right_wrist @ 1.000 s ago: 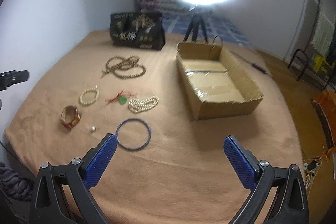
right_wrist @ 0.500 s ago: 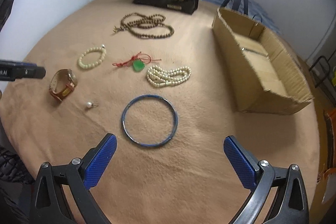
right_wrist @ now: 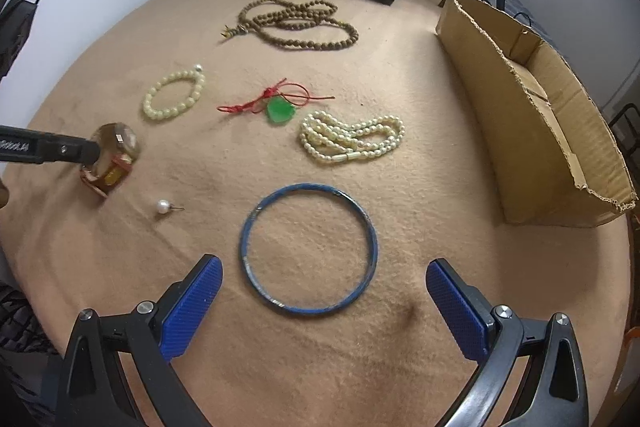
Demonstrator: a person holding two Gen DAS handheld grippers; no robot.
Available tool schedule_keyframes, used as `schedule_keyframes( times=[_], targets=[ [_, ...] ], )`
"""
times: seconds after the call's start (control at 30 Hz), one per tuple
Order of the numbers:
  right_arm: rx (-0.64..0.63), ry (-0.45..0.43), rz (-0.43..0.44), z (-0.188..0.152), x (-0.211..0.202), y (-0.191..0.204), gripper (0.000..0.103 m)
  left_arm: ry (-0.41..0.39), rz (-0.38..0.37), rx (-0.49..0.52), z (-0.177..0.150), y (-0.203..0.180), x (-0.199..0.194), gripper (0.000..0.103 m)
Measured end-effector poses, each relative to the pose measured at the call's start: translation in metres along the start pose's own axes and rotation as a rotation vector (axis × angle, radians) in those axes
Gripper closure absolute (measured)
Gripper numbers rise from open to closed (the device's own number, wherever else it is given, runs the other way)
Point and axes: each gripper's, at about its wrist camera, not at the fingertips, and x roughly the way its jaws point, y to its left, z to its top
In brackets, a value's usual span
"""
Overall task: Organize jewelry
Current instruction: 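Grasp the red-strap watch with the left tool while the right tool grasps the blue bangle, then carry watch and bangle to the cardboard box and open both tools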
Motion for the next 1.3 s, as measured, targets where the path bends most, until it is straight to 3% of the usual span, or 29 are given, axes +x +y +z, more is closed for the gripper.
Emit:
schedule_keyframes(
  times=[0.23, 0.3, 0.47, 0.83, 1.3],
  targets=[
    [0.029, 0.035, 0.028, 0.002, 0.01, -0.007, 0.002, 0.011, 0.0, -0.004, 0.002, -0.001, 0.006, 0.088],
    [0.012, 0.042, 0.037, 0.003, 0.009, -0.004, 0.008, 0.012, 0.0, 0.005, 0.002, -0.003, 0.006, 0.094],
    [-0.028, 0.034, 0.057, 0.006, 0.006, 0.003, 0.029, 0.001, 0.01, 0.02, 0.001, -0.006, 0.006, 0.097],
    [-0.017, 0.001, 0.068, 0.003, -0.01, 0.0, 0.03, -0.059, 0.015, 0.033, 0.006, -0.02, -0.007, 0.1],
    [-0.004, -0.131, 0.038, 0.016, -0.065, -0.019, 0.03, -0.183, -0.075, 0.044, 0.024, -0.065, -0.048, 0.1]
  ],
)
